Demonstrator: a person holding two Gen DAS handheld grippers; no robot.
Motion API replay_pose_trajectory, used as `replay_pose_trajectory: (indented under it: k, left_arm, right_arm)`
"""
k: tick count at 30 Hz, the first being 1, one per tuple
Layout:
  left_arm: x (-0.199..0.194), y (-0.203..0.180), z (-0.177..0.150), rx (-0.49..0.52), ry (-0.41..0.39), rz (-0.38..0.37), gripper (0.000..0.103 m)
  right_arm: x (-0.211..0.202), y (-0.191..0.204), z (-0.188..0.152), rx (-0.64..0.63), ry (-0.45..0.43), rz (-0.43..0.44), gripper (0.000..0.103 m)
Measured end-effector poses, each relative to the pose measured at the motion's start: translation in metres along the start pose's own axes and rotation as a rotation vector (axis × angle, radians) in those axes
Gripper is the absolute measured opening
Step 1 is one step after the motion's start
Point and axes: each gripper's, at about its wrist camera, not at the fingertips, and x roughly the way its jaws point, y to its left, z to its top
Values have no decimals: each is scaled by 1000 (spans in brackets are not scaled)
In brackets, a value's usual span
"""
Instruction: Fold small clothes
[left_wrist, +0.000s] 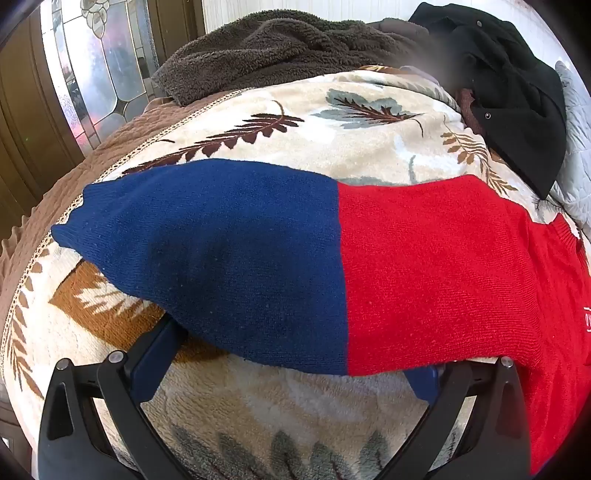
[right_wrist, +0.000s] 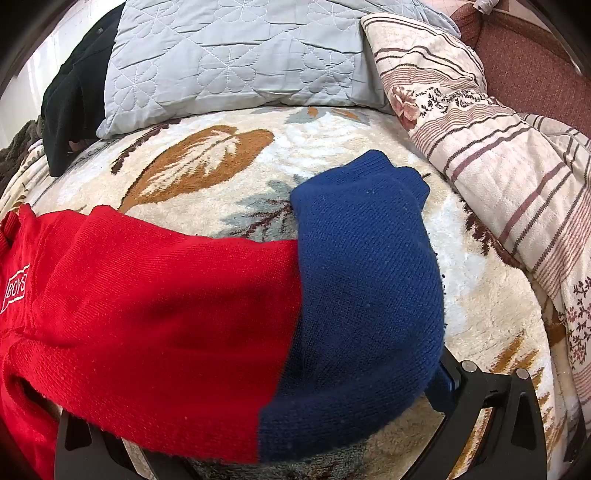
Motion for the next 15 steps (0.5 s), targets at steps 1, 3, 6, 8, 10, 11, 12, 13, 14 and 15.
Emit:
replay_pose_trajectory:
  k: [1, 3, 6, 8, 10, 11, 12, 13, 14, 15]
  left_arm:
    - [0, 0, 0, 2, -2, 2, 103]
    - [0, 0, 0, 1, -2, 1, 103]
    - [0, 0, 0, 3, -2, 4, 103]
    - [0, -1, 0, 3, -2, 5, 103]
    - [0, -1, 1, 2, -2, 4, 103]
    - [0, -2, 1, 2, -1, 4, 103]
    - [0, 0, 0, 2, -2, 4, 103]
    - [0, 0, 0, 2, -2, 4, 103]
    - [0, 0, 0, 2, -2, 4, 103]
    - [0, 0, 0, 2, -2, 4, 103]
  right_arm:
    - [0, 0, 0, 0, 0, 0, 102]
    - [0, 1, 0, 0, 0, 0, 103]
    - [0, 1, -1, 1, -2, 0, 103]
    - [0, 1, 0, 1, -1, 0, 103]
    - [0, 2, 0, 0, -1, -3, 103]
    - [3, 2, -1, -1, -4, -4, 103]
    - [2, 1, -1, 0, -4, -2, 102]
    - [2, 2, -1, -1, -4, -4, 102]
    - [2, 3, -1, -3, -4, -6, 103]
    - [2, 3, -1, -3, -5, -7, 103]
